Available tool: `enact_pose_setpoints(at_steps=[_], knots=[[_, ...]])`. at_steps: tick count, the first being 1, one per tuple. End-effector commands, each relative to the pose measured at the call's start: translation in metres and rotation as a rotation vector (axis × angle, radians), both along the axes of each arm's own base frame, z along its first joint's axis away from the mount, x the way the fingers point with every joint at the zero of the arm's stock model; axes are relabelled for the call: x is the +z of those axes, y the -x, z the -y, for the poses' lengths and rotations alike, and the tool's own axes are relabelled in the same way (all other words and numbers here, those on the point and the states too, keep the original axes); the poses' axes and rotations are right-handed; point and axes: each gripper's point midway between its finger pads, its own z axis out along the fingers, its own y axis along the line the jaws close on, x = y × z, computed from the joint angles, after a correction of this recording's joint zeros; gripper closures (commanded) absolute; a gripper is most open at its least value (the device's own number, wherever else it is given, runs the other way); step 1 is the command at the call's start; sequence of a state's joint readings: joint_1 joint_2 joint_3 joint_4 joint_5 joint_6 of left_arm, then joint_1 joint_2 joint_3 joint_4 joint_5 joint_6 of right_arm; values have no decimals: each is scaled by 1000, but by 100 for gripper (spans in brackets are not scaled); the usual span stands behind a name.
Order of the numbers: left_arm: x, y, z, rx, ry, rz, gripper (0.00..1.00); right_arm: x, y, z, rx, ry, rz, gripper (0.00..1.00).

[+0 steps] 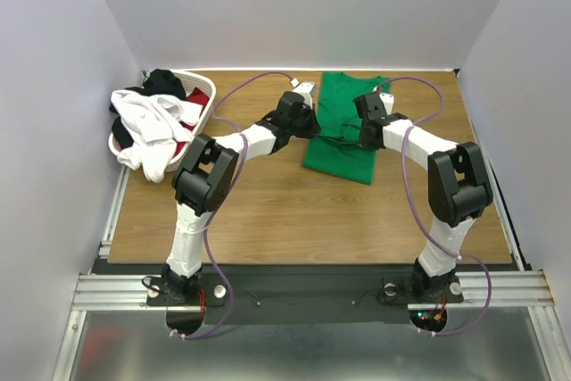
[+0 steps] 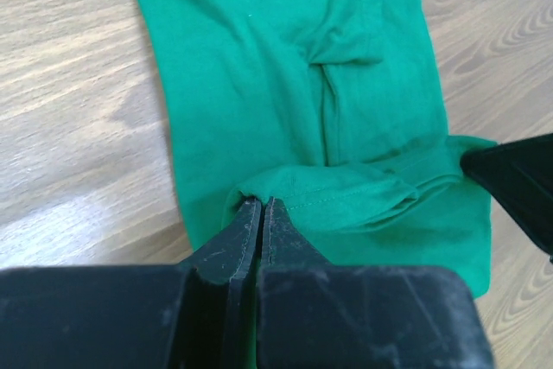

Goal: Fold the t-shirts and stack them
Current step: Fold the tshirt

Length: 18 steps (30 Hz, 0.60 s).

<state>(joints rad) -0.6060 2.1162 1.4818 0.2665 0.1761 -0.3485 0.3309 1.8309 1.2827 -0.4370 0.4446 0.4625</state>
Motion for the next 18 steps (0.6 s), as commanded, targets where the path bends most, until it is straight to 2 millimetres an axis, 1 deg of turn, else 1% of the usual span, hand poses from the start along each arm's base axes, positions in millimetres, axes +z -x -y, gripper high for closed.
enact_pose_setpoints(at_steps=[1, 4, 7, 8, 9, 15, 18], knots=[[21, -19, 3, -2, 25, 61, 100, 12, -24, 2, -7, -2, 61, 100], [21, -24, 2, 4, 29, 67, 100, 9, -28, 4, -12, 0, 58, 100], [23, -27, 3, 1, 36, 77, 100, 12, -29, 7, -20, 1, 65, 100], [26, -30, 3, 0, 42, 84, 100, 13, -30, 10, -26, 1, 68, 100], [25, -30, 4, -4, 40, 82, 100, 14, -31, 10, -28, -1, 70, 100], [29, -34, 6, -12, 51, 96, 100, 18, -36, 16, -33, 2, 79, 100], [31, -37, 7, -7, 54, 101, 100, 15, -40, 19, -38, 4, 76, 100]])
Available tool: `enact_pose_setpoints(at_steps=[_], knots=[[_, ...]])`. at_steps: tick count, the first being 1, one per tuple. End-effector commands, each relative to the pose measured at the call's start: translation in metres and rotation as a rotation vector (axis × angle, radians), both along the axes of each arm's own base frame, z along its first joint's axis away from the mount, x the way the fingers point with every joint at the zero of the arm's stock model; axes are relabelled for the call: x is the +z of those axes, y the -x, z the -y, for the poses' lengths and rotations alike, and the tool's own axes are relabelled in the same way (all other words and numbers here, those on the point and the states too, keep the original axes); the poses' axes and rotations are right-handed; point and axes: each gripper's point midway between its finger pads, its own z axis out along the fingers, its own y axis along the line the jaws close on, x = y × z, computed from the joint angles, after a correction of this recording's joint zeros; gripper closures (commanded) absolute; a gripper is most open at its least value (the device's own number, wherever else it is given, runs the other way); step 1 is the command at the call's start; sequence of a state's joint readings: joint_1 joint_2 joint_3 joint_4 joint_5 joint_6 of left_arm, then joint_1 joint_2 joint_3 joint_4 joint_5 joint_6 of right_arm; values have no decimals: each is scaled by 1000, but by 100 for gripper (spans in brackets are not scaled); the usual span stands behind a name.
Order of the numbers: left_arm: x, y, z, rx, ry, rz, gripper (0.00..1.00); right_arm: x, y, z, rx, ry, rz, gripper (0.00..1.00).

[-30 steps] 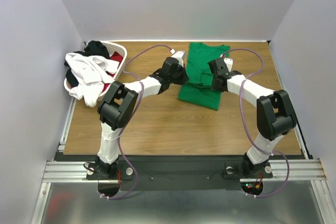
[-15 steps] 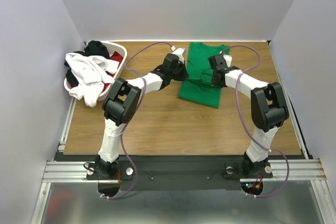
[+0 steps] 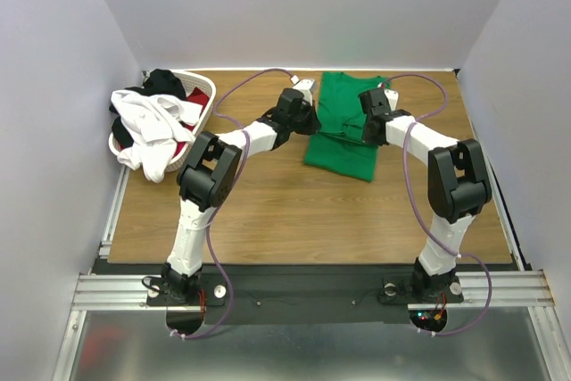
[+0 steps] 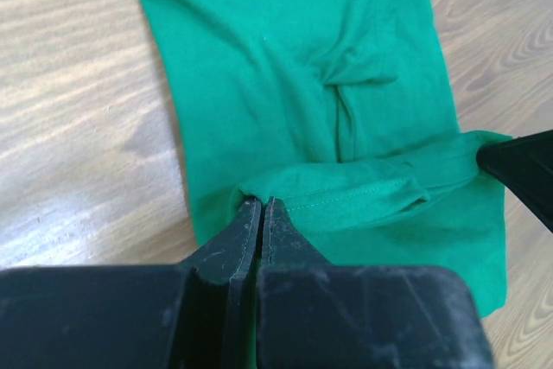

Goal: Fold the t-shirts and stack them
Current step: Fold the tshirt

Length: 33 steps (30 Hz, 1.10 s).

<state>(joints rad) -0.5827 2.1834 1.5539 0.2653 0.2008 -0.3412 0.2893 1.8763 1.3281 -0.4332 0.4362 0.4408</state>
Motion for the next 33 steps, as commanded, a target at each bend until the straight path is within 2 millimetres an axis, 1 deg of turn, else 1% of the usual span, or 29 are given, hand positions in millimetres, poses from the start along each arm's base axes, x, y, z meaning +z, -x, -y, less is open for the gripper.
enact_pose_setpoints(at_steps=[1, 2, 4, 5, 6, 9, 10, 11, 12, 13, 14, 15, 16, 17, 18, 19, 20, 21, 22, 23, 24, 25, 26, 27, 28, 29, 30, 31, 33], knots=[[35, -21, 6, -2, 48, 95, 100, 16, -26, 6, -19, 0, 75, 100], [36, -23, 8, -5, 53, 97, 100, 13, -27, 7, -21, 1, 70, 99], [29, -25, 8, -4, 50, 84, 100, 13, -31, 9, -24, 2, 74, 100], [31, -27, 9, -5, 53, 87, 100, 11, -33, 10, -25, 4, 69, 100], [30, -28, 9, -4, 52, 87, 100, 13, -35, 10, -27, 0, 77, 100], [29, -32, 10, 3, 49, 88, 100, 13, -44, 13, -29, 2, 82, 100], [31, -34, 10, 4, 51, 93, 89, 8, -46, 14, -30, 4, 73, 99], [32, -35, 10, 6, 51, 94, 77, 11, -50, 15, -31, 1, 83, 100], [33, -36, 10, 9, 51, 96, 63, 12, -52, 15, -31, 2, 84, 93], [36, -37, 10, 12, 50, 104, 40, 13, -53, 15, -31, -1, 86, 84], [39, -38, 8, 24, 46, 109, 30, 17, -55, 16, -30, -2, 96, 62], [41, -38, 6, 31, 43, 113, 21, 21, -55, 16, -29, -3, 103, 52], [51, -40, 2, 52, 41, 132, 6, 30, -55, 16, -27, -6, 121, 43], [50, -38, 0, 62, 33, 133, 2, 37, -55, 16, -27, -8, 134, 29], [54, -37, -3, 73, 30, 142, 1, 40, -53, 17, -22, -5, 137, 23], [61, -33, -8, 90, 29, 160, 1, 55, -51, 17, -24, -11, 167, 20], [66, -27, -5, 88, 32, 172, 1, 60, -49, 18, -23, -12, 176, 16], [70, -22, -3, 85, 37, 182, 1, 66, -46, 18, -21, -15, 185, 15], [82, -15, -1, 79, 50, 203, 1, 66, -41, 18, -15, -18, 184, 15], [76, -6, 0, 69, 51, 203, 1, 69, -39, 15, 1, -33, 187, 15], [86, 6, 9, 49, 69, 216, 1, 77, -36, 13, 15, -47, 201, 15], [85, 14, 13, 36, 75, 215, 1, 77, -34, 11, 27, -59, 201, 15], [79, 23, 16, 24, 83, 210, 1, 72, -29, 4, 56, -87, 183, 15], [82, 36, 27, -1, 104, 211, 1, 73, -27, 1, 74, -103, 184, 15], [83, 44, 35, -30, 126, 218, 1, 71, -26, -2, 84, -116, 179, 15], [77, 53, 41, -47, 130, 206, 1, 64, -22, -6, 100, -134, 160, 16], [77, 59, 48, -66, 139, 207, 1, 61, -21, -7, 106, -140, 153, 16], [73, 71, 62, -101, 147, 203, 1, 55, -21, -8, 106, -145, 144, 16], [69, 79, 75, -130, 150, 199, 1, 47, -20, -8, 97, -143, 128, 17]])
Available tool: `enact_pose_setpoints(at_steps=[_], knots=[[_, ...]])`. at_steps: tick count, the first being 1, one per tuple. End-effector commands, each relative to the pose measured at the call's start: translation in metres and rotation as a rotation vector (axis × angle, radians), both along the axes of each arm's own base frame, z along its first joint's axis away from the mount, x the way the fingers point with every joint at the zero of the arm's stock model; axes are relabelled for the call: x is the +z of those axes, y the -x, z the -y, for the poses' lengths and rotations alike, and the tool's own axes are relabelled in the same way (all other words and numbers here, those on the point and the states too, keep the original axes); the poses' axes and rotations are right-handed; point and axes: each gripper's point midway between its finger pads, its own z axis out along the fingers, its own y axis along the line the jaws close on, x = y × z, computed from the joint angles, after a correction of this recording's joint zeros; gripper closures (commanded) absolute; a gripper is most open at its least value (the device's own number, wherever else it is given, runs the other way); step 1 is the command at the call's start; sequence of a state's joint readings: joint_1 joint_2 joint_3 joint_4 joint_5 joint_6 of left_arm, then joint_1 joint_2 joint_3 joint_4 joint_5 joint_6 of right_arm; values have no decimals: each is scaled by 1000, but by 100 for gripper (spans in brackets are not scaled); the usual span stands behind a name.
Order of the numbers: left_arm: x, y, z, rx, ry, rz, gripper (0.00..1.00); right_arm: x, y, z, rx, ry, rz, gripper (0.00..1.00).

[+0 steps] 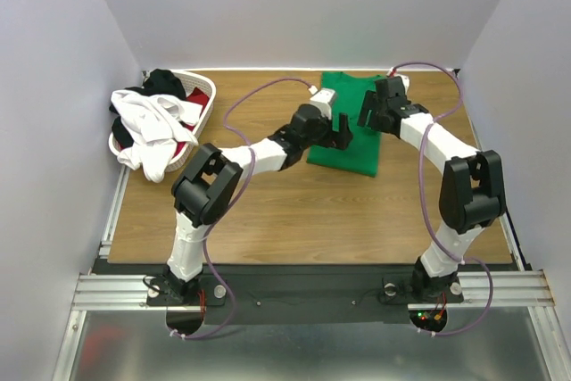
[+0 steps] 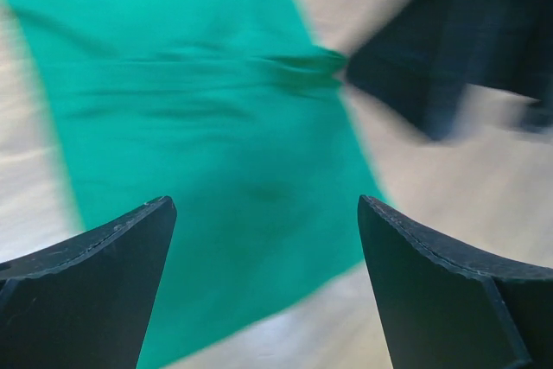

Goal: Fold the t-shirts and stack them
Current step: Fold the tshirt

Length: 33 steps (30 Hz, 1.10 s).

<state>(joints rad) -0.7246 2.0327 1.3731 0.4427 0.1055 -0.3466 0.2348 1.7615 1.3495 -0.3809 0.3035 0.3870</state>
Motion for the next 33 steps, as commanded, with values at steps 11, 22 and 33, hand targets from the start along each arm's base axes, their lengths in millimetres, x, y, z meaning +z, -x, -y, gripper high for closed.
enact_pose_setpoints(at_steps=[11, 22, 33], knots=[[-35, 35, 45, -103, 43, -16, 1, -56, 41, -2, 6, -56, -119, 17], [-77, 59, 28, -89, 46, -111, 1, -79, 96, -3, 18, -114, -185, 16], [-96, 94, 20, -102, 63, -172, 1, -100, 117, -4, 23, -139, -237, 26]])
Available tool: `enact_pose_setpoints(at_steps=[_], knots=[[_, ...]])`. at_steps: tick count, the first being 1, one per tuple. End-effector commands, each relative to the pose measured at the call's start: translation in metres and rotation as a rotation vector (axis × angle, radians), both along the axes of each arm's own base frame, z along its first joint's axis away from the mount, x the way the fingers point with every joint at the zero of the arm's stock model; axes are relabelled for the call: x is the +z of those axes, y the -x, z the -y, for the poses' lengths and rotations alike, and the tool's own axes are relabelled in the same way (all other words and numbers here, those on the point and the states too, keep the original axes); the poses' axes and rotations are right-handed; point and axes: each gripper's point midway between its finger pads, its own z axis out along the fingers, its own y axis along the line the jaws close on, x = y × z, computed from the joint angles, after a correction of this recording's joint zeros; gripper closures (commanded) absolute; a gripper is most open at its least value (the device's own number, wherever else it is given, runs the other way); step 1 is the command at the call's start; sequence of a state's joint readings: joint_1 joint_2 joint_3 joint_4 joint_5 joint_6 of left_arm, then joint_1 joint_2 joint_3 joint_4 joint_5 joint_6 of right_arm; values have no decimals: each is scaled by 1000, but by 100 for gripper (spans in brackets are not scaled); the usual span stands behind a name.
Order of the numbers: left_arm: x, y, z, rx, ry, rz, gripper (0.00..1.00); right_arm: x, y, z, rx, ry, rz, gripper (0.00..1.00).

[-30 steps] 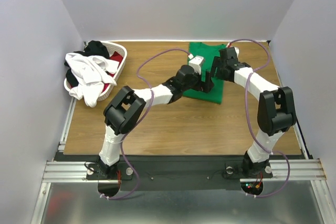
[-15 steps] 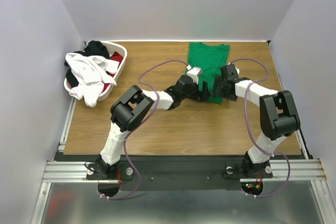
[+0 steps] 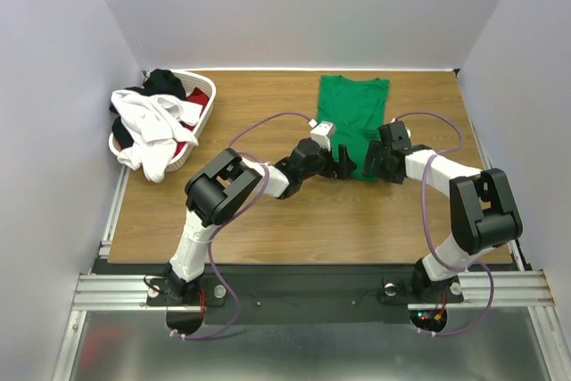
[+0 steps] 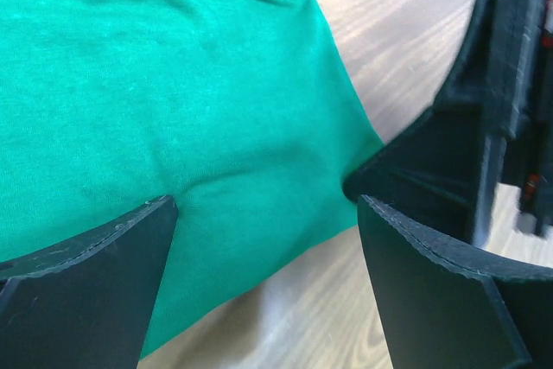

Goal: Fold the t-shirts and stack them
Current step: Fold the tshirt

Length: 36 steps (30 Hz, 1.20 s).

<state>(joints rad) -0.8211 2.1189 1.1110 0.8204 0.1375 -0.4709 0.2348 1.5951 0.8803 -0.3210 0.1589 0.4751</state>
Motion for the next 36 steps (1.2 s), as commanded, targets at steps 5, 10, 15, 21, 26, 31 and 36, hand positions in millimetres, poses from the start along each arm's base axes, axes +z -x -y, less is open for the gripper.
enact_pose_setpoints(at_steps=[5, 10, 15, 21, 26, 31, 36], knots=[[-23, 34, -5, -29, -40, -102, 1, -3, -3, -9, 9, -55, 12, 39], [-20, 37, -6, -32, -37, -99, 1, -10, 8, -11, 16, -74, -14, 55], [-12, 37, -5, -31, -25, -87, 1, -19, 20, -11, 23, -81, -44, 78], [24, 36, -11, -13, 6, -33, 1, -18, 29, -12, 37, -92, -45, 100], [24, 28, -50, 134, -110, -21, 1, -14, 33, -11, 39, -97, -32, 100], [1, 32, -92, 228, -192, -68, 1, -12, 33, -12, 46, -102, -29, 100], [-16, 24, -119, 304, -222, -125, 4, -11, 35, -11, 47, -99, -22, 100]])
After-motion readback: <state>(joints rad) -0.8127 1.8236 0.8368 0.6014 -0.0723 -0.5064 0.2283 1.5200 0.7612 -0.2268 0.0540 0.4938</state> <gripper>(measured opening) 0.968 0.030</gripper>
